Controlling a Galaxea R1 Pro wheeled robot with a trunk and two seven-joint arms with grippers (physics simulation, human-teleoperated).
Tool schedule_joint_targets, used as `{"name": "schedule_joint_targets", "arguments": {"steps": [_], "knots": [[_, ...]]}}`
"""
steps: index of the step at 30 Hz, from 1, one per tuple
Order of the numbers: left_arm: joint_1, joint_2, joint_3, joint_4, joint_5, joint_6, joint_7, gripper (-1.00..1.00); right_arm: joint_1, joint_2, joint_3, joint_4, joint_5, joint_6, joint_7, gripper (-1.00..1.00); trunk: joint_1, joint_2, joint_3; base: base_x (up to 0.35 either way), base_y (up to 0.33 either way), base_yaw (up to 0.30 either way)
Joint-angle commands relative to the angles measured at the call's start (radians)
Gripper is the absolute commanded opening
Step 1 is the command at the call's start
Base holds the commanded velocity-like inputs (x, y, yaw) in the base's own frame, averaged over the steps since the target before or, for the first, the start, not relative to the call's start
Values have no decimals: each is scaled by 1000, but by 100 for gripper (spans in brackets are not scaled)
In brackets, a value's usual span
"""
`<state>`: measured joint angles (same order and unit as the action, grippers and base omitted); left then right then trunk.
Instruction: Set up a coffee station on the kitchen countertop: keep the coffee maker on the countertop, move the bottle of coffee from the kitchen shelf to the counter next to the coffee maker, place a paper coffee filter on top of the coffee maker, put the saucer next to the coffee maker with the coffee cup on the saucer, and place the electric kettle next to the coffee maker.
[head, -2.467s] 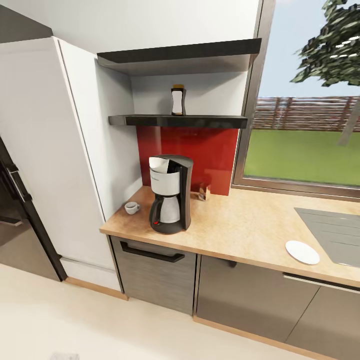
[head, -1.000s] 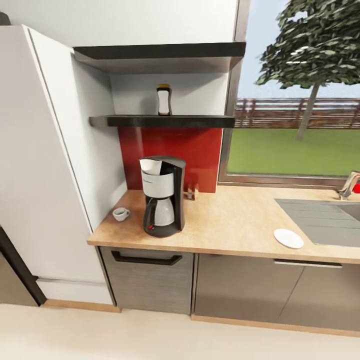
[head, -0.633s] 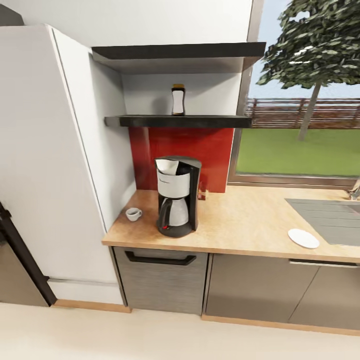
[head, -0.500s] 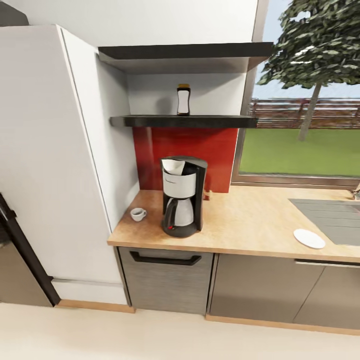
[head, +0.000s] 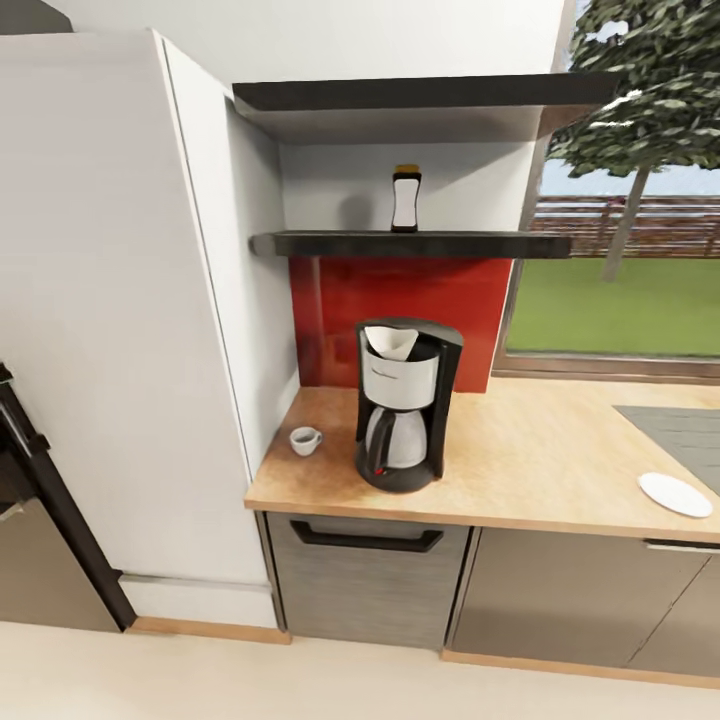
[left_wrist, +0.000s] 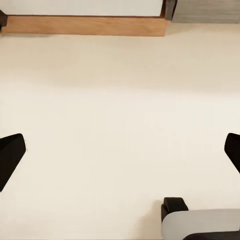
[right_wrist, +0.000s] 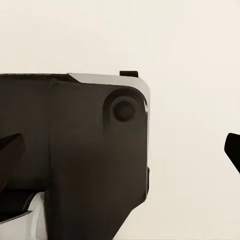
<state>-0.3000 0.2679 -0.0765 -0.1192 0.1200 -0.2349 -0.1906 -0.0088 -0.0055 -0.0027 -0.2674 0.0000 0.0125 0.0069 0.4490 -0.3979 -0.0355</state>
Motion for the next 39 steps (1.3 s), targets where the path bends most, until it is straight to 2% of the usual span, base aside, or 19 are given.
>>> {"name": "schedule_joint_targets", "arguments": {"steps": [1,10,17,21,28,30,34,39], "knots": [[-1,1,-8,1,10,-3,-3,100,0,0,0,-1,0,1,1,100,1,-2,-2,240,249,0],[1,-4,-14,3,-1,0,-6,100,0,-1,0,-2,0,1,1,100,1,-2,-2,106,59,0],[4,-3,-18,7,-43,14,-3,100,0,-1,1,-1,0,1,1,100,1,-2,-2,7,3,-39],[30,-4,-20,28,-59,35,11,100,0,-2,1,-2,0,1,1,100,1,-2,-2,1,0,-172],[88,-6,-20,82,-64,116,171,100,0,-1,5,-16,4,0,0,100,1,-2,-2,0,0,-36],[109,-6,-19,88,-63,124,207,100,0,-1,5,-70,4,-1,-1,100,1,-2,-2,0,0,-5],[134,-5,-19,92,-63,129,229,100,0,1,6,-205,3,-2,-2,100,1,-2,-2,0,0,-2],[202,-2,-19,94,-63,130,235,100,0,5,5,-471,-1,-4,-3,100,1,-2,-2,0,0,0]]}}
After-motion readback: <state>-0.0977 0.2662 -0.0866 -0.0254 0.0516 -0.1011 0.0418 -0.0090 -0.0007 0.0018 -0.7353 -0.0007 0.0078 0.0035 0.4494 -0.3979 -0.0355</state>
